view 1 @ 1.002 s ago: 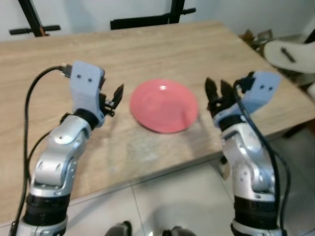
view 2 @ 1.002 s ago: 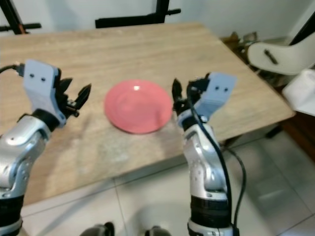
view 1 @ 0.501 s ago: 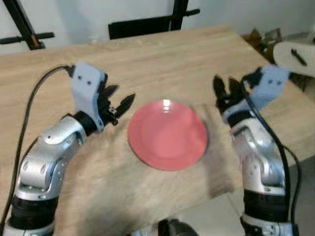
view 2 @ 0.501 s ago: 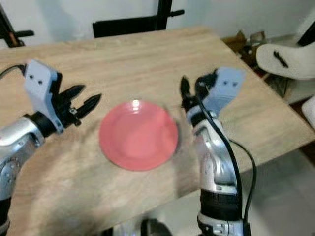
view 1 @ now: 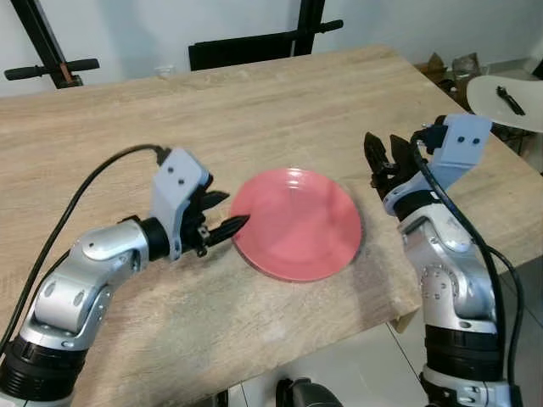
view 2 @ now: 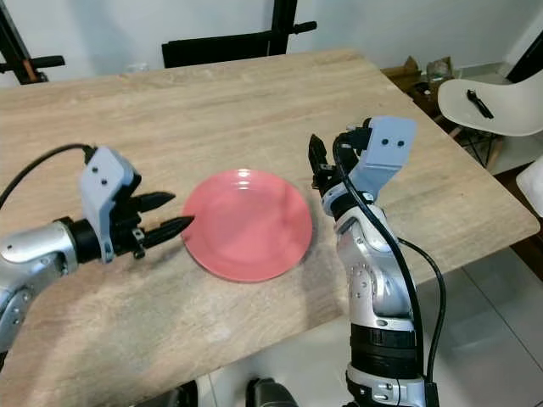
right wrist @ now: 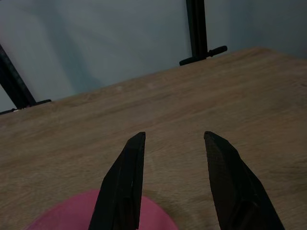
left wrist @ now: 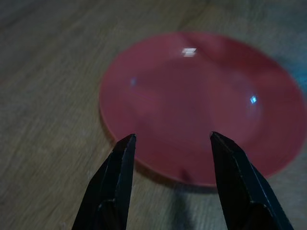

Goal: Setting the table

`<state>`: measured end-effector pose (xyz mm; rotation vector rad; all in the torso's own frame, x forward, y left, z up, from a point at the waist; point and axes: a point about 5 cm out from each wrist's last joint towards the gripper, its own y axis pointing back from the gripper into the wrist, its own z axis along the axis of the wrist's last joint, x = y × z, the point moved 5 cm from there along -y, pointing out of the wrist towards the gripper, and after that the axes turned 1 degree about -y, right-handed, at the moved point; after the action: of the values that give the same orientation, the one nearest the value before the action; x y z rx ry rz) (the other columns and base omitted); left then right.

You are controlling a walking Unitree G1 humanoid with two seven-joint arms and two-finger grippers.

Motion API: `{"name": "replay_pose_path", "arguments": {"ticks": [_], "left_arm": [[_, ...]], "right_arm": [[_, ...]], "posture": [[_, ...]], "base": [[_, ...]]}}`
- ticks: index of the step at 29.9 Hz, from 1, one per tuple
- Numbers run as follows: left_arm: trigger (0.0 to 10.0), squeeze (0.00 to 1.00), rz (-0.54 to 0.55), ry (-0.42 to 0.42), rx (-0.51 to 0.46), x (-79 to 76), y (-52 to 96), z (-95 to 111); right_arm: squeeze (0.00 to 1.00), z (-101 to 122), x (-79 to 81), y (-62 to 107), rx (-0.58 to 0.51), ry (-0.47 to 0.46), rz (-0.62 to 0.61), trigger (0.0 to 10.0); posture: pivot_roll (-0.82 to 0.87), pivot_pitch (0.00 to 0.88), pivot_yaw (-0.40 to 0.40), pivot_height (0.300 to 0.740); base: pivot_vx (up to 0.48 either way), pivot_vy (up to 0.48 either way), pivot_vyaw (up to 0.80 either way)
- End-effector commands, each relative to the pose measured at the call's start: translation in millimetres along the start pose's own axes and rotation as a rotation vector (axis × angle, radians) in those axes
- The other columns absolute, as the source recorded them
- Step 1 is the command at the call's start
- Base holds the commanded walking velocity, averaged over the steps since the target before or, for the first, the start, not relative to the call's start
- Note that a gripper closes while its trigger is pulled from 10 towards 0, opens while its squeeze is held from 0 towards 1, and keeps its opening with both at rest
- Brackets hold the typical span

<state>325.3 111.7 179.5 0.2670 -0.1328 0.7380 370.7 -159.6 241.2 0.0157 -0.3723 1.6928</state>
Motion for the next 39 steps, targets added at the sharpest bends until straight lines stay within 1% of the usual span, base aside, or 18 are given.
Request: {"name": "replay_pose_path", "arguments": {"ticks": [1,4,5,6,7,11,14,19,22,24,26,29,31,32,35,37,38,39], "left_arm": [[10.0,0.0,-0.006,-0.02,0.002,-3.2,-4.5,-8],[10.0,0.0,-0.009,0.017,-0.076,-4.1,-16.8,-4],[10.0,0.0,-0.009,0.017,-0.076,-4.1,-16.8,-4],[10.0,0.0,-0.001,-0.003,-0.102,-2.9,-22.4,1],[10.0,0.0,-0.001,-0.003,-0.102,-2.9,-22.4,1],[10.0,0.0,-0.004,-0.078,-0.147,-1.7,-27.9,14],[10.0,0.0,-0.039,-0.122,-0.129,-6.2,-31.2,12],[10.0,0.0,-0.097,-0.137,-0.059,-13.6,-30.9,-11],[10.0,0.0,-0.078,-0.133,-0.022,-8.1,-29.7,-21],[10.0,0.0,-0.051,-0.136,0.063,0.4,-26.5,-40],[10.0,0.0,-0.051,-0.131,0.076,0.8,-25.6,-43],[10.0,0.0,-0.037,-0.082,0.122,4.7,-18.1,-56],[10.0,0.0,-0.028,-0.024,0.12,6.1,-15.3,-61],[10.0,0.0,-0.028,-0.024,0.12,6.1,-15.3,-61],[10.0,0.0,-0.026,-0.009,0.104,6.3,-15.5,-62],[10.0,0.0,-0.025,-0.011,0.1,5.4,-17.4,-61],[10.0,0.0,-0.025,-0.011,0.1,5.4,-17.4,-61],[10.0,0.0,-0.022,-0.019,0.098,5.2,-19.0,-60]], "right_arm": [[0.0,-5,-0.2,1.1,0.022,-0.013,0.006,10.0],[0.0,-5,3.6,-0.6,0.021,-0.016,0.021,10.0],[0.0,-5,3.6,-0.6,0.021,-0.016,0.021,10.0],[0.0,-5,5.9,-1.6,0.022,-0.017,0.028,10.0],[0.0,-5,5.9,-1.6,0.022,-0.017,0.028,10.0],[0.0,-4,12.2,-3.8,0.019,-0.022,0.049,10.0],[0.0,-5,14.8,-4.8,0.022,-0.024,0.055,10.0],[0.0,-10,13.4,-7.5,0.035,-0.023,0.041,10.0],[0.0,-11,9.5,-9.1,0.036,-0.033,0.028,10.0],[0.0,-7,7.5,-11.1,0.029,-0.052,0.029,10.0],[0.0,-6,7.4,-11.4,0.026,-0.054,0.031,10.0],[0.0,3,9.3,-12.6,0.007,-0.086,0.05,10.0],[0.0,8,11.8,-13.4,-0.004,-0.136,0.076,10.0],[0.0,8,11.8,-13.4,-0.004,-0.136,0.076,10.0],[0.0,14,27.1,-12.0,-0.001,-0.228,0.175,10.0],[0.0,12,50.1,-4.9,0.04,-0.288,0.32,10.0],[0.0,12,50.1,-4.9,0.04,-0.288,0.32,10.0],[0.0,3,65.5,2.9,0.096,-0.286,0.417,10.0]], "posture": [[-0.09,0.096,0.015,0.74],[-0.09,0.104,0.01,0.74],[-0.09,0.104,0.01,0.74],[-0.09,0.108,0.011,0.74],[-0.09,0.108,0.011,0.74],[-0.1,0.13,0.011,0.74],[-0.1,0.137,0.01,0.74],[-0.1,0.149,0.016,0.74],[-0.1,0.154,0.014,0.74],[-0.1,0.156,0.015,0.74],[-0.1,0.156,0.015,0.74],[-0.1,0.159,0.019,0.74],[-0.1,0.16,0.018,0.74],[-0.1,0.16,0.018,0.74],[-0.1,0.16,0.016,0.74],[-0.1,0.158,0.016,0.74],[-0.1,0.158,0.016,0.74],[-0.1,0.158,0.016,0.74]], "base": [[0.0,0.0,0.0],[0.0,0.0,0.0],[0.0,0.0,0.0],[0.0,0.0,0.0],[0.0,0.0,0.0],[0.0,0.0,0.0],[0.0,0.0,0.0],[0.0,0.0,0.0],[0.0,0.0,0.0],[0.0,0.0,0.0],[0.0,0.0,0.0],[0.0,0.0,0.0],[0.0,0.0,0.0],[0.0,0.0,0.0],[0.0,0.0,0.0],[0.0,0.0,0.0],[0.0,0.0,0.0],[0.0,0.0,0.0]]}}
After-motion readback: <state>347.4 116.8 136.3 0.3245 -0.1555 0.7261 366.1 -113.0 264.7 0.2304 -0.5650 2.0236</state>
